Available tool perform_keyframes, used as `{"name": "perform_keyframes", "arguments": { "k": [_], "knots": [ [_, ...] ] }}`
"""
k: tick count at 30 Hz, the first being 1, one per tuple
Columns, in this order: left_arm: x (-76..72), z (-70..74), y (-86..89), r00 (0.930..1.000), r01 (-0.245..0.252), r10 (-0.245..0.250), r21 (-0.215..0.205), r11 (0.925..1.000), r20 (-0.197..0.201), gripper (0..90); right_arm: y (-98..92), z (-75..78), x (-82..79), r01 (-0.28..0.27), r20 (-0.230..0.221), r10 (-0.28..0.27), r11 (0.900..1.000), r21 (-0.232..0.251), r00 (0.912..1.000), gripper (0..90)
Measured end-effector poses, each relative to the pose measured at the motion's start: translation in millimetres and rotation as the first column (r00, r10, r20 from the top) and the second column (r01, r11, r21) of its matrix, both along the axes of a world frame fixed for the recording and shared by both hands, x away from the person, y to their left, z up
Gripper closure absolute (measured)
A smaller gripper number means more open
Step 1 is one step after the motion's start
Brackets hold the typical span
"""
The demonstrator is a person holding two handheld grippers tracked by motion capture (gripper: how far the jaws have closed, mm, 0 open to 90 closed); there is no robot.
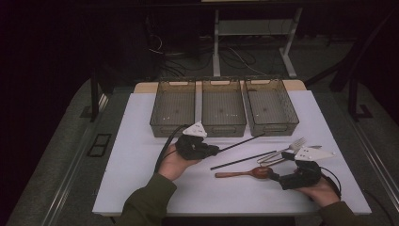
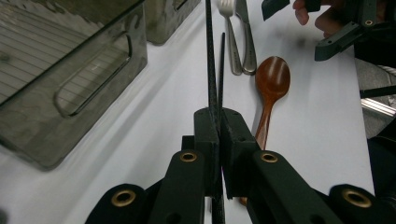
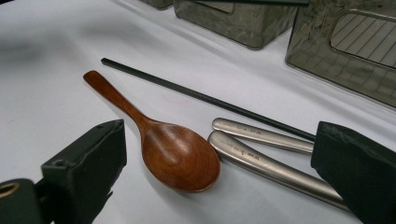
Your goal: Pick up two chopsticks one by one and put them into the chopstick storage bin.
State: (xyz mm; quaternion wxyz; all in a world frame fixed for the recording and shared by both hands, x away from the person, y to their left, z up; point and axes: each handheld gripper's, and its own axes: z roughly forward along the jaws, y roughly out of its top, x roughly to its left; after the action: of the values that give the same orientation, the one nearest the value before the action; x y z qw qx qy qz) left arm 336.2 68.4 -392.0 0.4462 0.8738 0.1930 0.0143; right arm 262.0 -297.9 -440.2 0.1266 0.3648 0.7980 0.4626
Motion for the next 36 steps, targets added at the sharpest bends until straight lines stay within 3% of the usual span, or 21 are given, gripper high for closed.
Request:
{"name": "perform_keyframes", "arguments": {
  "k": [14, 21, 29, 36],
  "knots": [
    [3.1, 14.7, 15.0, 0.9994, -0.031, 0.031, -0.019, 0.9993, 0.012, 85.2, -1.0, 1.3, 0.5, 0.008, 0.005, -0.008, 1.000, 0.010, 1.0000, 2.9],
    [6.4, 23.6, 29.5, 0.9974, -0.068, 0.069, -0.039, 0.9969, 0.022, 85.2, -0.5, 1.4, 0.4, 0.009, 0.006, -0.009, 1.000, 0.013, 0.9999, 2.9],
    [10.5, 32.6, 47.8, 0.9921, -0.117, 0.119, -0.060, 0.9913, 0.039, 85.2, -0.3, 1.3, 0.3, 0.010, 0.005, -0.010, 1.000, 0.014, 0.9999, 2.9],
    [15.2, 38.1, 65.2, 0.9833, -0.173, 0.177, -0.084, 0.9814, 0.044, 85.2, -0.2, 1.3, 0.2, 0.007, 0.006, -0.007, 1.000, 0.009, 1.0000, 2.9]
  ]
}}
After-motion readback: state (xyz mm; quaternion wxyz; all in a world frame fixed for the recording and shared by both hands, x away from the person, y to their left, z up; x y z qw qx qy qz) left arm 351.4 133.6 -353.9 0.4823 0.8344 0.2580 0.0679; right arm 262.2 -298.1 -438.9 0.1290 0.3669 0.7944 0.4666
